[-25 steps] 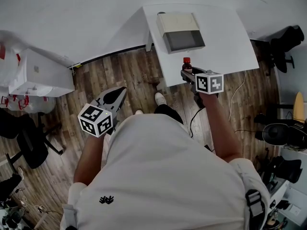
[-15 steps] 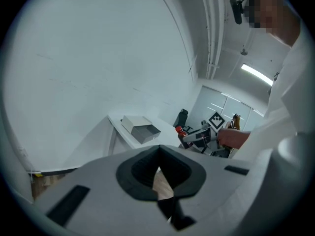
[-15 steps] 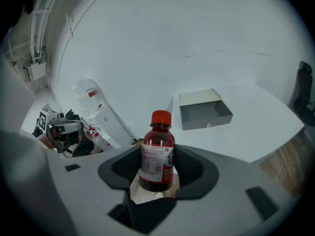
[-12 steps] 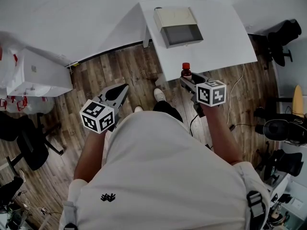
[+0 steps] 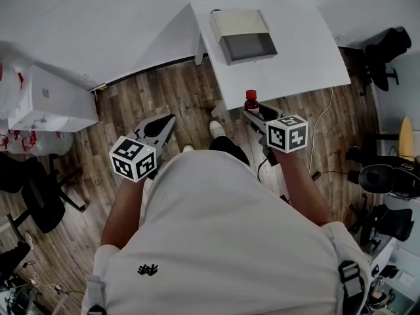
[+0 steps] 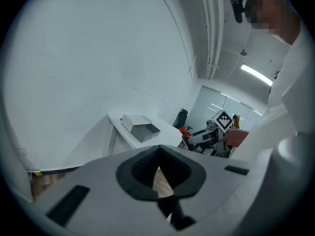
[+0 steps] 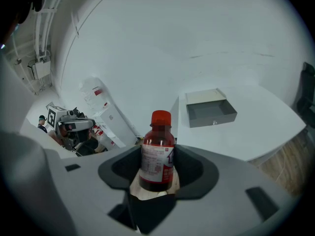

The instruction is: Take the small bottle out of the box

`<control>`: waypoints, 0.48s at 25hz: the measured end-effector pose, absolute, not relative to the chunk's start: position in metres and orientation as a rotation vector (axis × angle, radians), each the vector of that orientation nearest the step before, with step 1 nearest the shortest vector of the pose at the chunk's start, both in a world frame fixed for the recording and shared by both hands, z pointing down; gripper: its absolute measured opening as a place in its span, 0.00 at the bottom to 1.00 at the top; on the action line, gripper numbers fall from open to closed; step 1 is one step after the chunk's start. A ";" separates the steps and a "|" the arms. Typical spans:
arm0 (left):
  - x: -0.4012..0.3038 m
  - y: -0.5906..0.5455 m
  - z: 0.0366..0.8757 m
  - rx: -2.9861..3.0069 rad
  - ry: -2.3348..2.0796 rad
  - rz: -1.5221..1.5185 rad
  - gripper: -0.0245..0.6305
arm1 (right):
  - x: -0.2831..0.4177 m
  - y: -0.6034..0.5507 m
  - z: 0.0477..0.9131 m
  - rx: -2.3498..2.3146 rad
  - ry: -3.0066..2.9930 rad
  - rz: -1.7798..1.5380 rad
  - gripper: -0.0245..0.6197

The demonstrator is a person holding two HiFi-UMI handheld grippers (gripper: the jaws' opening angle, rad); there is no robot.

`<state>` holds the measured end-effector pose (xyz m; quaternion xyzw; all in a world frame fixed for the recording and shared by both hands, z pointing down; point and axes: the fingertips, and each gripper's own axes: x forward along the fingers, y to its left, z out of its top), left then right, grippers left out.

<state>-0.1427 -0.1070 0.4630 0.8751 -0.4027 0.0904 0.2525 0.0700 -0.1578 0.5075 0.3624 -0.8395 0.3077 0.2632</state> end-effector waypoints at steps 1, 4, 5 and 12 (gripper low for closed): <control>-0.143 -0.106 0.464 2.378 -1.097 0.247 0.05 | 0.069 -0.157 0.507 0.976 -2.273 0.831 0.37; -0.143 -0.105 0.464 2.377 -1.101 0.248 0.05 | 0.068 -0.154 0.506 0.968 -2.280 0.830 0.37; -0.142 -0.104 0.463 2.378 -1.102 0.247 0.05 | 0.068 -0.154 0.506 0.968 -2.282 0.829 0.37; -0.141 -0.103 0.463 2.381 -1.096 0.243 0.05 | 0.067 -0.154 0.504 0.974 -2.285 0.825 0.37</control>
